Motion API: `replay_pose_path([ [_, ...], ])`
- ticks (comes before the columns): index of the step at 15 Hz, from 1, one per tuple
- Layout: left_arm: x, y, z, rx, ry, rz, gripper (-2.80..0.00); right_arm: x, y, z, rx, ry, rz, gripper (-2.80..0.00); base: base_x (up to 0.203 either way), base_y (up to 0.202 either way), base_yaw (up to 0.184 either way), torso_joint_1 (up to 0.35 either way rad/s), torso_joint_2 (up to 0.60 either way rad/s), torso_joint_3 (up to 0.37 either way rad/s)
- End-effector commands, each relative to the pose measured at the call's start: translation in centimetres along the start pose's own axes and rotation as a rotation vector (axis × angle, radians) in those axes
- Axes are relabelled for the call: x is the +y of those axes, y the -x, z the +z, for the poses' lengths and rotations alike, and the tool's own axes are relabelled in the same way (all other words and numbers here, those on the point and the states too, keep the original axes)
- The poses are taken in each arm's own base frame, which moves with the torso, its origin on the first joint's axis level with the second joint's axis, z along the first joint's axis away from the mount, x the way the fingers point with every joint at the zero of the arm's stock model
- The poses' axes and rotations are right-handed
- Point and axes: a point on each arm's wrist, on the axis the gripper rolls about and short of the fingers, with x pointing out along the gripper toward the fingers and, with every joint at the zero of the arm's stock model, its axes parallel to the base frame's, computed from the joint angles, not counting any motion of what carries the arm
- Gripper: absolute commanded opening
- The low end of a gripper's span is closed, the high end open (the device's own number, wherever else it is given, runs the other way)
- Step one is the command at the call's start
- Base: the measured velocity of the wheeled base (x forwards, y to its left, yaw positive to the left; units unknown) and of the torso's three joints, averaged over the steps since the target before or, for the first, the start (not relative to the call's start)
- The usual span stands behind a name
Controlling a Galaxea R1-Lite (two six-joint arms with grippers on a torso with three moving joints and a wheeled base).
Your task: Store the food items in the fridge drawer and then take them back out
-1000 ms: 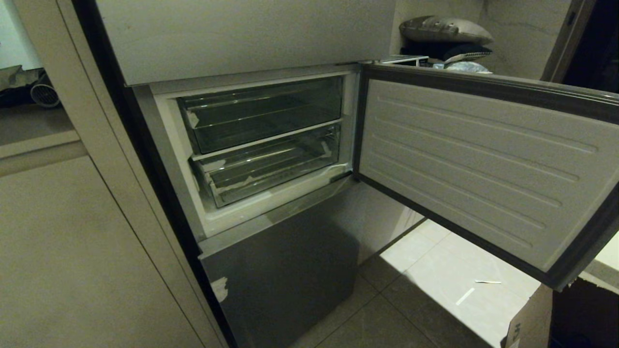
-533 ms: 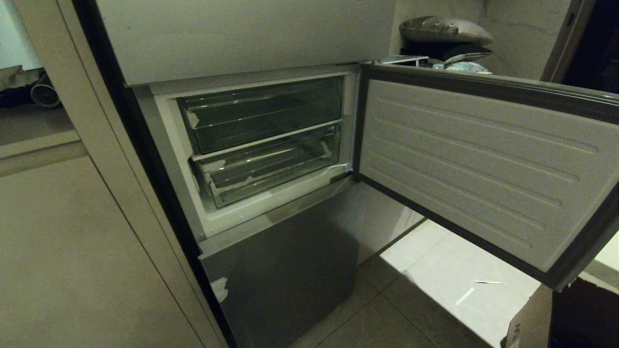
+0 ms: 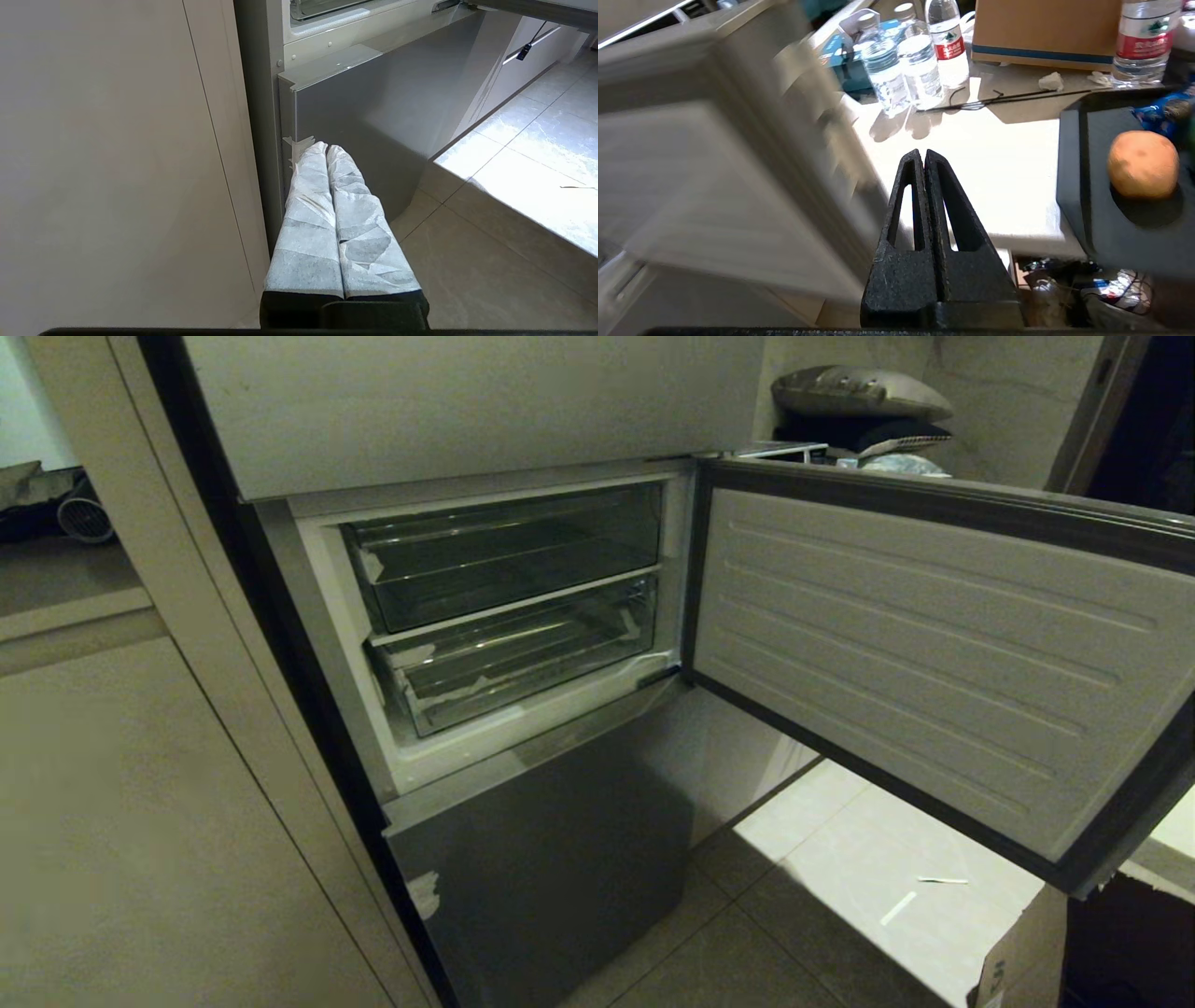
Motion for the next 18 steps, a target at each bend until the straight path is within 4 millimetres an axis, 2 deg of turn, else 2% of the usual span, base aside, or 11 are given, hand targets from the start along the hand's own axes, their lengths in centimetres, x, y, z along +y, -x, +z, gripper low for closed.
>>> replay_pose_path([
  [1,0.0,0.0,0.0,0.002,0.0,0.0,-2.8,-1.4,-5.2,-0.4,0.082,-0.02,-0.039,-2.8,0.0,0.0,0.0,0.0,0.0,0.0],
  [5,0.0,0.0,0.0,0.002,0.0,0.0,-2.8,-2.3,-10.2,-0.8,0.121,-0.027,0.017,-2.8,0.0,0.0,0.0,0.0,0.0,0.0],
  [9,0.0,0.0,0.0,0.002,0.0,0.0,-2.8,-2.4,-13.2,-1.0,0.117,-0.018,0.221,-2.8,0.0,0.0,0.0,0.0,0.0,0.0],
  [11,0.0,0.0,0.0,0.002,0.0,0.0,-2.8,-2.3,-14.0,-1.2,0.134,-0.011,0.336,-2.8,0.0,0.0,0.0,0.0,0.0,0.0],
  [14,0.0,0.0,0.0,0.003,0.0,0.0,-2.8,-2.6,-15.0,-1.7,0.159,-0.022,0.347,-2.8,0.0,0.0,0.0,0.0,0.0,0.0],
  [18,0.0,0.0,0.0,0.002,0.0,0.0,-2.8,-2.6,-15.4,-1.7,0.17,-0.021,0.378,-2.8,0.0,0.0,0.0,0.0,0.0,0.0],
])
